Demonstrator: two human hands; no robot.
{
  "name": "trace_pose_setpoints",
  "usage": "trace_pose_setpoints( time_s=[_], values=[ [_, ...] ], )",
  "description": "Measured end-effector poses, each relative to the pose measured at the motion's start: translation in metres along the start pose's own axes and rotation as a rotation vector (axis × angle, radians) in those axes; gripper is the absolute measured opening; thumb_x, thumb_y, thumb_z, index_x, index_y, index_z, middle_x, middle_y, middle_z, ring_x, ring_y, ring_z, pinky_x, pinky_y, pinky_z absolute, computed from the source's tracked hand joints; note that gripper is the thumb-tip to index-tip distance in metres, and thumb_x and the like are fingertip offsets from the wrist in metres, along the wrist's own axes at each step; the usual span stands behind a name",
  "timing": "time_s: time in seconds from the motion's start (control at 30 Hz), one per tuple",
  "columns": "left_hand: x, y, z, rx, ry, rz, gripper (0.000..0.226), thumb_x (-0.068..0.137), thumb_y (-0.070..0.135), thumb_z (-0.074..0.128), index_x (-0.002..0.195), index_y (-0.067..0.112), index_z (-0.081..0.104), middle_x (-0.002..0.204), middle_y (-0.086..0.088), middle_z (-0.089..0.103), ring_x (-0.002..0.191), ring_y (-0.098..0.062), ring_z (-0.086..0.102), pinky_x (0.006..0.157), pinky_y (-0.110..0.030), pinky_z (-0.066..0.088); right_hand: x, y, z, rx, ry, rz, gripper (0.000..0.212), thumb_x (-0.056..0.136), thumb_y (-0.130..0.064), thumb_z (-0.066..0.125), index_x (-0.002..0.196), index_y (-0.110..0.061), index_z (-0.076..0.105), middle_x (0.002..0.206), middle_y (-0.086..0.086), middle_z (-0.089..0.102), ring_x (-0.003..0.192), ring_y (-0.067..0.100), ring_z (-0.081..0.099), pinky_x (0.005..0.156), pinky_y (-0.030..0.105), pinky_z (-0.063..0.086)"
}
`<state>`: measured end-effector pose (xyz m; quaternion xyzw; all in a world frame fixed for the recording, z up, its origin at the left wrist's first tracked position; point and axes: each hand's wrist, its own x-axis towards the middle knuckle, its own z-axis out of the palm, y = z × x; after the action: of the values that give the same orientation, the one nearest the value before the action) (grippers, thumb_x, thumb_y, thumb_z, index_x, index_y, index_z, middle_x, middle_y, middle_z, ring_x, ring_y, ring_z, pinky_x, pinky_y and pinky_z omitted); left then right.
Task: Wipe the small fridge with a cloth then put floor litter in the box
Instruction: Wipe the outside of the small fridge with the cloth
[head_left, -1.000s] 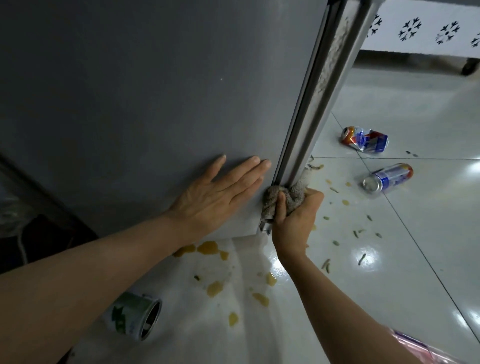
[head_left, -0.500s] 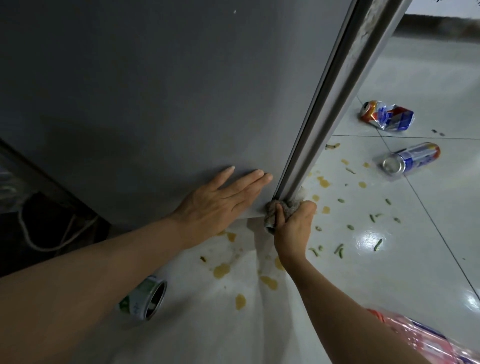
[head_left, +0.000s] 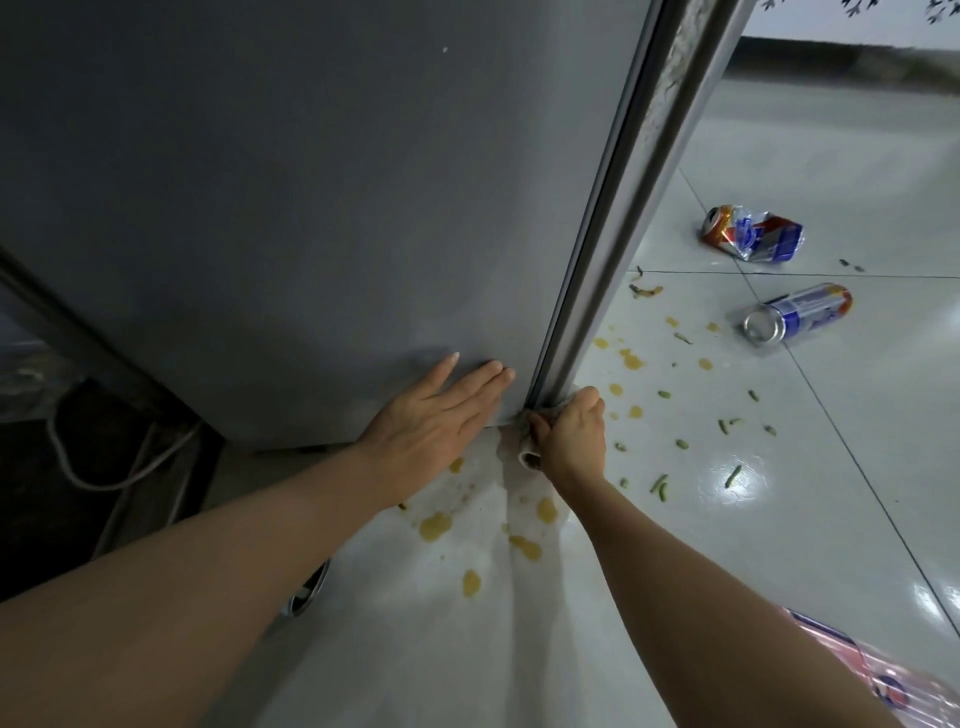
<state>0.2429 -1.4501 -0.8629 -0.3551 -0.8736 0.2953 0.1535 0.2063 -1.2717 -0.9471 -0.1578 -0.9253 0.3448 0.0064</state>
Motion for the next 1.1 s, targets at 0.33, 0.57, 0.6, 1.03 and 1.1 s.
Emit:
trace_pose_setpoints(
  time_s=[0.33, 0.57, 0.6, 1.03, 1.1],
  values=[
    [-0.017, 0.006, -0.023, -0.340, -0.244, 0.000, 0.082, 0.068, 0.005, -0.020, 0.146, 0.002, 0.003, 0.157, -0.015, -0.006, 0.144, -0.029, -0.008, 0.100, -0.044, -0.029, -0.031, 0.002, -0.035, -0.068, -0.014, 0.019, 0.039, 0.084, -0.021, 0.067, 0.107, -0.003, 0.040, 0.112, 0.017, 0.050, 0.099, 0.033, 0.051, 0.078, 0.040, 0.046],
    [-0.032, 0.005, -0.074, -0.565, -0.431, -0.136, 0.073, 0.084, 0.004, 0.041, 0.147, 0.007, 0.003, 0.157, -0.011, -0.003, 0.145, -0.025, -0.004, 0.114, -0.048, -0.005, -0.062, -0.035, -0.107, -0.022, -0.075, 0.020, 0.036, 0.083, -0.011, 0.063, 0.112, -0.002, 0.043, 0.116, 0.015, 0.052, 0.104, 0.033, 0.052, 0.085, 0.042, 0.046],
    [-0.036, 0.003, -0.086, -0.585, -0.437, -0.138, 0.076, 0.082, 0.004, 0.045, 0.147, 0.008, 0.005, 0.157, -0.010, -0.002, 0.145, -0.025, -0.002, 0.114, -0.049, -0.002, -0.068, -0.042, -0.121, 0.002, -0.093, 0.037, 0.035, 0.082, -0.009, 0.062, 0.111, -0.003, 0.044, 0.114, 0.014, 0.054, 0.102, 0.033, 0.054, 0.083, 0.041, 0.047],
    [-0.047, -0.090, -0.289, -0.868, -0.599, -0.209, 0.083, 0.081, -0.002, 0.045, 0.148, 0.014, 0.000, 0.158, -0.003, 0.001, 0.143, -0.019, 0.007, 0.116, -0.039, 0.008, -0.140, -0.162, -0.321, 0.146, -0.274, 0.244, 0.036, 0.071, 0.003, 0.041, 0.104, -0.011, 0.046, 0.100, 0.018, 0.062, 0.090, 0.037, 0.063, 0.071, 0.054, 0.055],
    [-0.038, -0.116, -0.326, -0.883, -0.597, -0.224, 0.081, 0.084, -0.001, 0.044, 0.148, 0.016, -0.001, 0.158, -0.002, 0.001, 0.143, -0.017, 0.008, 0.116, -0.038, 0.008, -0.146, -0.184, -0.356, 0.162, -0.266, 0.257, 0.036, 0.072, 0.004, 0.042, 0.104, -0.012, 0.046, 0.096, 0.018, 0.063, 0.087, 0.037, 0.063, 0.070, 0.052, 0.056]
  ],
)
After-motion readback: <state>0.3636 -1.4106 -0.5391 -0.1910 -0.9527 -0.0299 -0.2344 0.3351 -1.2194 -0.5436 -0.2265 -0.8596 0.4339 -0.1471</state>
